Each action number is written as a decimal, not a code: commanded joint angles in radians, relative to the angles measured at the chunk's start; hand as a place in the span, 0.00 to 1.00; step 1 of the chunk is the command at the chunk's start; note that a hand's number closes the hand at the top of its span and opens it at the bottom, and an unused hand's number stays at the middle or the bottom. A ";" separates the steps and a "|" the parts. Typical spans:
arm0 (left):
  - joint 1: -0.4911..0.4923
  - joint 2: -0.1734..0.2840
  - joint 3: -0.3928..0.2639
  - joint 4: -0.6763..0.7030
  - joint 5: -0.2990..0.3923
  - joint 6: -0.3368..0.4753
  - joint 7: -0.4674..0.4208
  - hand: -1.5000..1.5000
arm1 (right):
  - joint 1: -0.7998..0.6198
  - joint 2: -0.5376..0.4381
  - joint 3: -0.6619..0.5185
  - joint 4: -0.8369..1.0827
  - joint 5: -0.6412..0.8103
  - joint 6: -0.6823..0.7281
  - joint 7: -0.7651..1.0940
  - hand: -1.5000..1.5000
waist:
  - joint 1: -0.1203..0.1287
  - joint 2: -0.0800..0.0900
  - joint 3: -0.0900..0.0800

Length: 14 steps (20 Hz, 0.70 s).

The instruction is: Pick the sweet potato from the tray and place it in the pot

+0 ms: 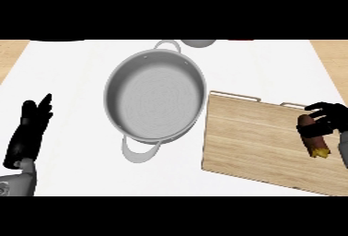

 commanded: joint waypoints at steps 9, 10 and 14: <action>0.030 0.000 0.003 -0.019 -0.001 -0.009 -0.001 0.50 | 0.121 -0.066 0.368 -0.351 0.326 -0.042 -0.318 1.00 | -0.011 -0.004 0.005; 0.023 0.006 0.017 -0.003 -0.001 -0.003 -0.002 0.50 | 0.132 -0.083 0.361 -0.394 0.359 -0.084 -0.310 1.00 | -0.015 -0.003 0.005; 0.041 0.024 0.045 0.013 0.013 -0.017 -0.044 0.50 | 0.145 -0.078 0.347 -0.585 0.426 -0.125 -0.188 1.00 | -0.017 -0.003 0.004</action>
